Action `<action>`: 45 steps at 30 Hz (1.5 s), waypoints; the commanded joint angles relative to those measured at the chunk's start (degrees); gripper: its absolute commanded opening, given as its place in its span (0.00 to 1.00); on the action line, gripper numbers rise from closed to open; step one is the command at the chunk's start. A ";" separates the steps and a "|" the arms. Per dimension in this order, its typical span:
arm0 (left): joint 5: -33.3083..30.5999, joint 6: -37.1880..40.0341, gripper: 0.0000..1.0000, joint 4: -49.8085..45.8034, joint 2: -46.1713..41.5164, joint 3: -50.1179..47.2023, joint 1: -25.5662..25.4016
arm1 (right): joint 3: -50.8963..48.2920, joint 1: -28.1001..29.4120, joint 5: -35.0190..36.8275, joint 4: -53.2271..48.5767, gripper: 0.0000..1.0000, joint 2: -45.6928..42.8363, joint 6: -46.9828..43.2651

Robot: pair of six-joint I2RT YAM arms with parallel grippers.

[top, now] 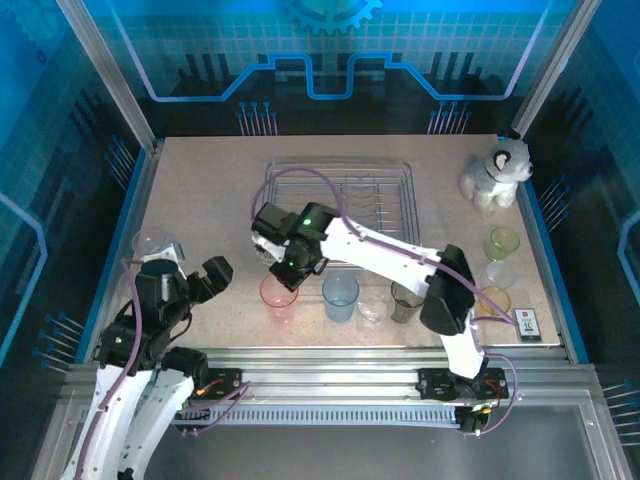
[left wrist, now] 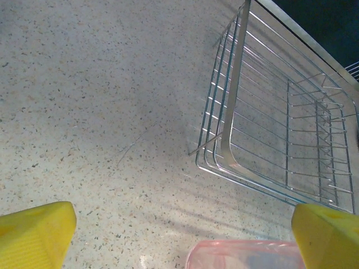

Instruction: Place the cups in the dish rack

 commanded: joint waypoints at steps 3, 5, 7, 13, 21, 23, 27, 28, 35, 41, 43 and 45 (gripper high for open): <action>10.44 0.19 0.99 8.81 -2.80 1.45 -0.37 | -9.24 -7.44 -17.22 12.73 0.00 -16.86 -0.54; 17.88 0.42 0.99 15.47 -3.62 0.80 -0.37 | -14.82 -11.58 -22.14 18.51 0.00 -22.67 0.80; 25.84 -0.84 0.99 22.58 -3.37 0.35 -0.37 | -20.35 -16.80 -26.67 23.70 0.00 -28.01 3.32; 40.96 -4.93 0.99 38.33 1.70 0.25 -0.54 | -32.49 -31.98 -42.12 37.40 0.00 -39.08 10.74; 46.15 -9.13 0.99 49.86 10.05 1.58 -3.16 | -42.54 -40.61 -55.45 59.98 0.00 -44.44 25.23; 46.34 -8.67 1.00 50.86 12.08 2.38 -4.74 | -43.77 -40.74 -57.43 64.52 0.00 -44.50 28.09; 46.41 -6.67 0.99 52.78 15.30 3.87 -9.03 | -45.75 -40.63 -60.57 74.85 0.00 -43.82 35.07; 46.25 -5.97 0.99 52.84 16.00 4.24 -10.04 | -45.99 -40.60 -61.28 77.05 0.00 -43.62 36.62; 46.69 -6.03 0.99 57.93 18.19 4.22 -12.85 | -44.79 -38.39 -62.15 73.87 0.00 -42.15 34.63; 47.70 -6.96 0.99 62.40 18.00 3.61 -13.11 | -43.94 -36.15 -61.65 71.87 0.00 -41.08 33.56; 47.76 -6.79 0.99 63.33 18.03 3.27 -13.19 | -43.71 -35.31 -61.52 71.83 0.00 -40.53 33.33; 47.75 -6.78 0.99 63.41 18.22 3.27 -13.29 | -43.61 -34.59 -60.93 71.84 0.00 -40.18 33.30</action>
